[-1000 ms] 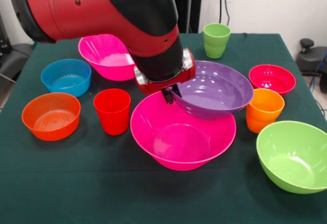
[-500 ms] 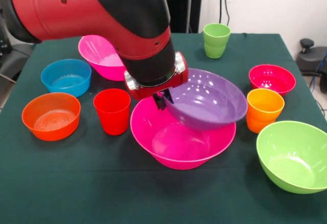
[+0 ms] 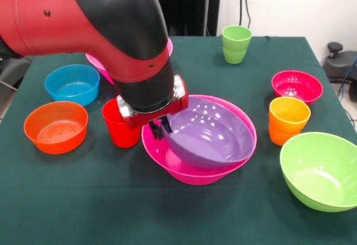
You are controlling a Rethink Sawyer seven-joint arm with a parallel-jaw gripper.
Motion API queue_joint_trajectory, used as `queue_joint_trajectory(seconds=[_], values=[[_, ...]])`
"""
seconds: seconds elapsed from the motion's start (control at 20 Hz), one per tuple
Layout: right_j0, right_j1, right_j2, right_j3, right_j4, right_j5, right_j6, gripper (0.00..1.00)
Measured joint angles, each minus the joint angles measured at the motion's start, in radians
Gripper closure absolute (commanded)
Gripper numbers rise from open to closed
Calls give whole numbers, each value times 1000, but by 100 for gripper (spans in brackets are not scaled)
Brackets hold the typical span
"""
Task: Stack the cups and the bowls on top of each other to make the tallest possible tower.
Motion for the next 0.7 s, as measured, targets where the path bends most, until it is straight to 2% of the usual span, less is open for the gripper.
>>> queue_joint_trajectory(seconds=[0.05, 0.1, 0.7], values=[[0, 12, 3, -18, -6, 0, -21, 100], [0, 22, 5, -33, -7, 0, -42, 0], [1, 35, 9, -67, -12, 48, -109, 0]])
